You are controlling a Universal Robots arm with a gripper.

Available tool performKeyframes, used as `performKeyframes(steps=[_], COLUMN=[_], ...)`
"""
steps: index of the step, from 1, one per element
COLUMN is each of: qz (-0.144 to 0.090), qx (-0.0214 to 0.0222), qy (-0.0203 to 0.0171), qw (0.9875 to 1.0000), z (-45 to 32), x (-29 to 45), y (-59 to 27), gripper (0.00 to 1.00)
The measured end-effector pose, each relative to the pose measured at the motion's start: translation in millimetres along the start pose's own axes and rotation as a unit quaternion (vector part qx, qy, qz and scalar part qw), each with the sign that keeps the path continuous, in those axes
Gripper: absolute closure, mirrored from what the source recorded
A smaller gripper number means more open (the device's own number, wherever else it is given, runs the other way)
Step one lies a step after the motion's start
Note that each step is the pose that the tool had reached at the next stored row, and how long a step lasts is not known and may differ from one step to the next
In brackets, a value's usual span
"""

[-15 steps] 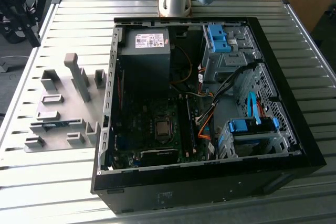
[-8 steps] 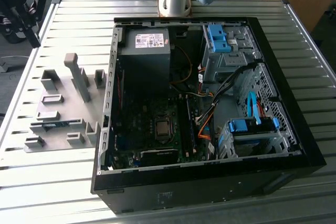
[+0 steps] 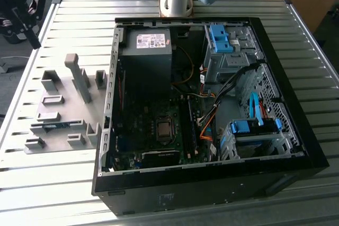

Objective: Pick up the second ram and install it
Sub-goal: 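Pick up the second ram and move it above second insertion slot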

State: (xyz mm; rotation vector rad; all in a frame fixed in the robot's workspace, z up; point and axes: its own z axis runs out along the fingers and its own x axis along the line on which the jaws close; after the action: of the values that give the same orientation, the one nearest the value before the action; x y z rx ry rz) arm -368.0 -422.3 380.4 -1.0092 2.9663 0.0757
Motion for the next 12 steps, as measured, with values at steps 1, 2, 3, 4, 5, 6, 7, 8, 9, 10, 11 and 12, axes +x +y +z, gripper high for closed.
performKeyframes(steps=[1,2,3,4,5,6,7,8,9,10,11,12], qz=[-0.009,-0.017,-0.027,-0.035,-0.043,-0.051,-0.059,-0.067,-0.075,-0.084,-0.092,-0.101], qx=[-0.0002,-0.0004,-0.0006,-0.0008,-0.0010,-0.0012,-0.0013,-0.0015,-0.0017,-0.0019,-0.0021,-0.0023], qy=[0.0004,0.0008,0.0012,0.0015,0.0019,0.0022,0.0025,0.0028,0.0032,0.0036,0.0040,0.0043], qw=[1.0000,0.9998,0.9996,0.9994,0.9991,0.9987,0.9982,0.9977,0.9971,0.9965,0.9957,0.9949], z=[0.1,0.2,0.3,0.4,0.5,0.6,0.8,1.0,1.2,1.3,1.5,1.7], x=[0.0,0.1,0.1,0.2,0.2,0.3,0.3,0.4,0.4,0.5,0.6,0.6], y=[0.0,0.0,0.1,0.1,0.1,0.2,0.2,0.2,0.2,0.2,0.3,0.4], gripper=[0.89,0.89,0.89,0.89,0.89,0.89,0.89,0.89,0.89,0.89,0.89,0.89])
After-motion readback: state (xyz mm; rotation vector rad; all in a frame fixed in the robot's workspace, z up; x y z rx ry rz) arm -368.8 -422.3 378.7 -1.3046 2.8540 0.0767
